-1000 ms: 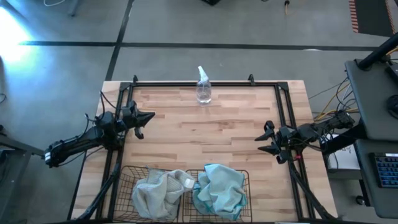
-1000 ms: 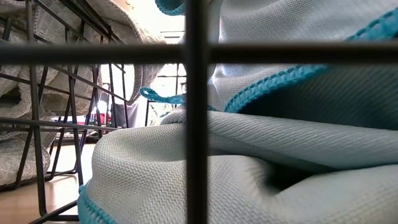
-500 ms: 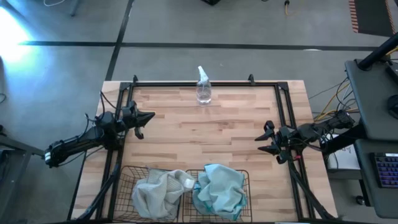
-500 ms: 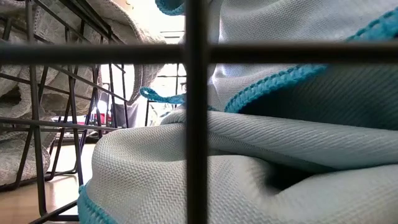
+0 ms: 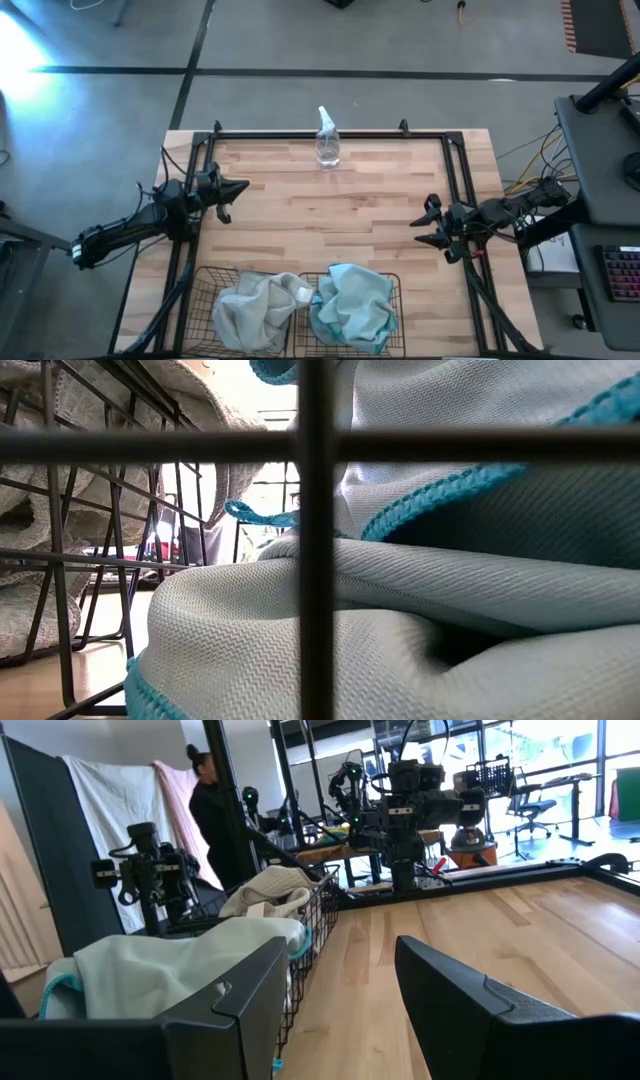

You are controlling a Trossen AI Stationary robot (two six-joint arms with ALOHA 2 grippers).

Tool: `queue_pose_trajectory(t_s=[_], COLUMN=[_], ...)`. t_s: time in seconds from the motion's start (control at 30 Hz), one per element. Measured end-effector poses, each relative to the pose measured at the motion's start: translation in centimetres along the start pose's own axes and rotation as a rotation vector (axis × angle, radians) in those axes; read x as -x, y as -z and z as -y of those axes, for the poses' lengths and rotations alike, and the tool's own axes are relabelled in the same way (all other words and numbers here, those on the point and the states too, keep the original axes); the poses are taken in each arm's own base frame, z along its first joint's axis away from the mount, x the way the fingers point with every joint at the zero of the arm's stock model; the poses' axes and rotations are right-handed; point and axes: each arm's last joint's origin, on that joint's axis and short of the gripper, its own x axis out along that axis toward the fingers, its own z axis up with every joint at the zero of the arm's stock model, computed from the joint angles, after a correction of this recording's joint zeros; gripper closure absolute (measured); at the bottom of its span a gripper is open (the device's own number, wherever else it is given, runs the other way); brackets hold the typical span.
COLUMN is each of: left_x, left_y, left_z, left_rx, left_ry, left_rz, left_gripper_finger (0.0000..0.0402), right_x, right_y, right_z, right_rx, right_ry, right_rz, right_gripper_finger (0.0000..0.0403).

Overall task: Sort microfiber towel by color & place in baskets
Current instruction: Return to Home Position

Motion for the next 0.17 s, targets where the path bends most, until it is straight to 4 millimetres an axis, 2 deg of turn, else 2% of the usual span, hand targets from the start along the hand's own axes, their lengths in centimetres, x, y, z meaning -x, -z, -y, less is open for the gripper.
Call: queue_pose_trajectory(t_s=[0.17], left_x=[0.0], left_y=[0.0], left_z=[0.0], left_rx=[0.0], left_ry=[0.0], left_rz=[0.0], left_gripper_finger=[0.0402], right_x=[0.0], right_y=[-0.01], right_z=[0.0], right_rx=[0.0], right_ry=[0.0], right_rz=[0.0], right_gripper_finger=[0.022])
